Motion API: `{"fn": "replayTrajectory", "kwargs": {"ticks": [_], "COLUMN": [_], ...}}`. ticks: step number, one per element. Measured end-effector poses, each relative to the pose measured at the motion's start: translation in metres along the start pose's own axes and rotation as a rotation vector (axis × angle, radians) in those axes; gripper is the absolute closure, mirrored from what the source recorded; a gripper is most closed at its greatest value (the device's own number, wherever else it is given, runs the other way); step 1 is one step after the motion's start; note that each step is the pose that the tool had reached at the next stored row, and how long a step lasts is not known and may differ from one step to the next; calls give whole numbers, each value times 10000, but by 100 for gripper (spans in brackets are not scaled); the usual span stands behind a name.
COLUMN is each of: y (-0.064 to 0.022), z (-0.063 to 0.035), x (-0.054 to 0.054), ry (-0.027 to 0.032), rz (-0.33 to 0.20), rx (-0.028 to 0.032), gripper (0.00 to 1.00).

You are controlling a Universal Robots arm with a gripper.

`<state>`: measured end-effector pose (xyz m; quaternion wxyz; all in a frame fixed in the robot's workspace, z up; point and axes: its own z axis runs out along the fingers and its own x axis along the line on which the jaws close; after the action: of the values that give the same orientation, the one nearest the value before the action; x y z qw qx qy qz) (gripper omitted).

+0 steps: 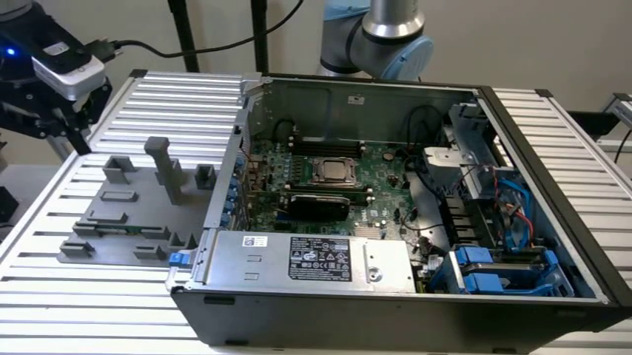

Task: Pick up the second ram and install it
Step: 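Pick up the second ram and move it above second insertion slot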

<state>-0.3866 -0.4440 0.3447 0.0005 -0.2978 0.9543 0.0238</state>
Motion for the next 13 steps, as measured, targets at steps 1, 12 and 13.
{"fn": "replayTrajectory", "kwargs": {"ticks": [1, 12, 13], "y": [0, -3, -3], "z": [5, 59, 64], "x": [0, 1, 1], "ry": [7, 98, 106], "rz": [-180, -2177, -2357], "rx": [-3, -33, -36], "gripper": [89, 89, 89]}}
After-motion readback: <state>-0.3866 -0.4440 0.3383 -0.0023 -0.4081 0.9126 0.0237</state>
